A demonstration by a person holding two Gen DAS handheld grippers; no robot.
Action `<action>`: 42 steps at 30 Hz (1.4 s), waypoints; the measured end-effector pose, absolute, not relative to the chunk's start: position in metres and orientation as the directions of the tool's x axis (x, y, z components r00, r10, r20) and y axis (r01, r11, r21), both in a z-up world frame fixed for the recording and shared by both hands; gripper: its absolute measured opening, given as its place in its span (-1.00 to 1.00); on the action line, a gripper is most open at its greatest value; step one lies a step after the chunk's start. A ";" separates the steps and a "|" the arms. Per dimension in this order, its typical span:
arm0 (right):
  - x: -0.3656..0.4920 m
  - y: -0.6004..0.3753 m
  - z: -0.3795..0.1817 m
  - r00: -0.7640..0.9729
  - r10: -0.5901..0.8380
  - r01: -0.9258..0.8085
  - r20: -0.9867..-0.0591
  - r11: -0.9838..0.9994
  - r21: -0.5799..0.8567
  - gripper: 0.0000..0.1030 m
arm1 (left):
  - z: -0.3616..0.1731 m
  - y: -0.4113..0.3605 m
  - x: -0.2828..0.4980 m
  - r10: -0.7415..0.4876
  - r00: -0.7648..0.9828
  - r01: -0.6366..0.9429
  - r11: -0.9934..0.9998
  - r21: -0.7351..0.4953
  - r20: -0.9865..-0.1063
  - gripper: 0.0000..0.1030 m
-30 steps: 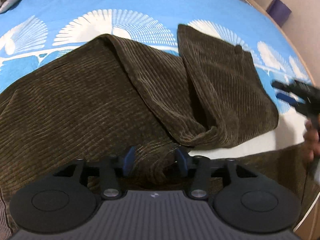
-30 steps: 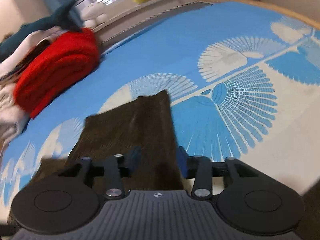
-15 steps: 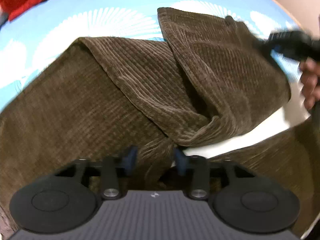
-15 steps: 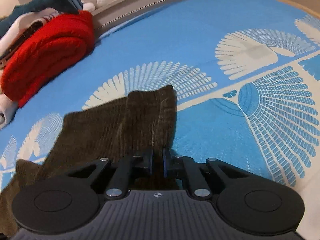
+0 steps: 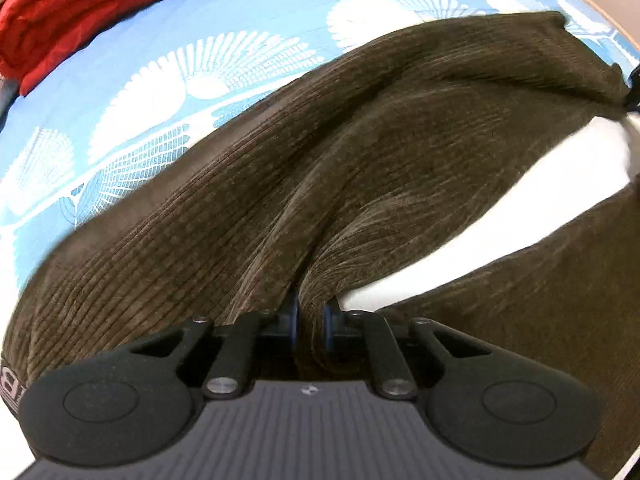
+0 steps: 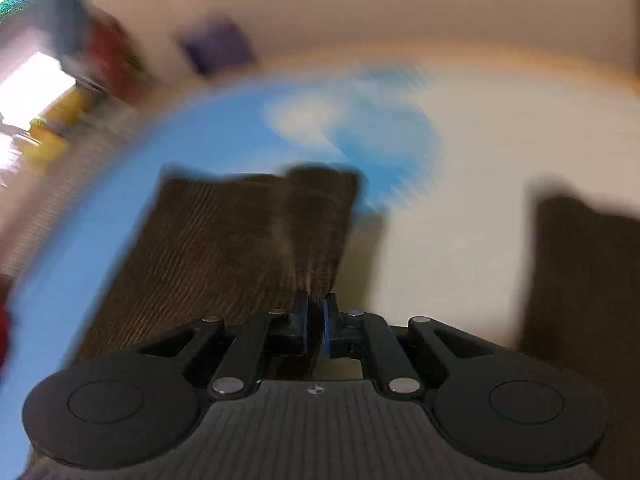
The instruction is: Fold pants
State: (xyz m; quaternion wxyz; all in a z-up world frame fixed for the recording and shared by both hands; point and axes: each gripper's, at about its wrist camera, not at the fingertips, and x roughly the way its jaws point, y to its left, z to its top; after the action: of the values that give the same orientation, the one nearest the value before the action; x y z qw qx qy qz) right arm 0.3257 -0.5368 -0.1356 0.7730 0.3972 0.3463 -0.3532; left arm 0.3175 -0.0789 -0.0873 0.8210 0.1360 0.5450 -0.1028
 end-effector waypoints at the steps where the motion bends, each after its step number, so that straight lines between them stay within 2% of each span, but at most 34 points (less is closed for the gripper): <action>1: 0.324 -0.543 -0.146 0.523 -0.236 0.813 -0.819 0.426 0.397 -0.84 | -0.086 -0.078 0.318 -0.028 0.383 0.321 0.941 0.104 -0.923 -0.75; 6: 0.325 -0.554 -0.144 0.596 -0.203 0.744 -0.777 0.503 0.439 -0.77 | -0.075 -0.071 0.321 -0.067 0.367 0.378 0.922 0.083 -0.928 -0.75; 9: 0.316 -0.561 -0.148 0.612 -0.189 0.727 -0.768 0.516 0.452 -0.86 | -0.063 -0.065 0.319 -0.094 0.368 0.395 0.916 0.064 -0.925 -0.75; 12: 0.317 -0.558 -0.128 0.547 -0.267 0.788 -0.793 0.484 0.380 -0.88 | -0.057 -0.058 0.325 -0.104 0.367 0.395 0.917 0.054 -0.924 -0.75; 15: 0.306 -0.555 -0.107 0.465 -0.365 0.841 -0.806 0.467 0.274 -0.88 | -0.059 -0.059 0.322 -0.138 0.319 0.459 0.888 0.025 -0.938 -0.73; 18: 0.298 -0.564 -0.128 0.332 -0.360 0.896 -0.872 0.409 0.172 -0.81 | -0.054 -0.060 0.318 -0.185 0.284 0.518 0.855 -0.012 -0.941 -0.48; 19: 0.295 -0.566 -0.134 0.307 -0.353 0.905 -0.884 0.396 0.156 -0.63 | -0.048 -0.057 0.318 -0.224 0.280 0.518 0.854 -0.049 -0.934 -0.28; 20: 0.290 -0.565 -0.132 0.320 -0.367 0.906 -0.874 0.388 0.169 -0.59 | -0.038 -0.050 0.319 -0.270 0.289 0.511 0.855 -0.091 -0.918 -0.16; 23: 0.287 -0.556 -0.109 0.342 -0.439 0.900 -0.831 0.408 0.155 -0.48 | -0.009 -0.016 0.324 -0.360 0.372 0.430 0.884 -0.185 -0.856 -0.05; 25: 0.287 -0.545 -0.086 0.416 -0.473 0.869 -0.777 0.457 0.187 -0.38 | 0.002 0.018 0.328 -0.350 0.437 0.334 0.919 -0.211 -0.829 -0.03; 27: 0.286 -0.535 -0.064 0.495 -0.471 0.831 -0.730 0.503 0.239 -0.31 | 0.003 0.058 0.333 -0.249 0.493 0.193 0.966 -0.174 -0.833 0.07; 30: 0.282 -0.521 -0.023 0.647 -0.396 0.726 -0.651 0.582 0.367 -0.30 | -0.006 0.121 0.339 -0.062 0.520 -0.038 0.995 -0.095 -0.852 0.21; 32: 0.272 -0.506 0.011 0.741 -0.340 0.632 -0.579 0.643 0.432 -0.30 | -0.015 0.165 0.340 0.049 0.504 -0.202 0.977 -0.062 -0.862 0.37; 36: 0.253 -0.466 0.064 0.864 -0.206 0.434 -0.460 0.767 0.472 -0.18 | -0.046 0.234 0.334 0.140 0.437 -0.431 0.899 -0.070 -0.889 0.37; 38: 0.244 -0.443 0.080 0.900 -0.092 0.310 -0.425 0.822 0.477 -0.15 | -0.063 0.251 0.329 0.111 0.426 -0.470 0.875 -0.115 -0.898 0.37; 42: 0.222 -0.409 0.084 0.875 0.106 0.146 -0.472 0.873 0.465 -0.11 | -0.078 0.250 0.322 0.002 0.466 -0.394 0.896 -0.206 -0.885 0.43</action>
State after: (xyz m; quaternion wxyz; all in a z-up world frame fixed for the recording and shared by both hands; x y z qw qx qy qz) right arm 0.2223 -0.4091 0.0839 0.9350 0.2516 0.2497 -0.0107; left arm 0.3220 0.2499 -0.0776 0.8338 -0.1951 0.5027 0.1186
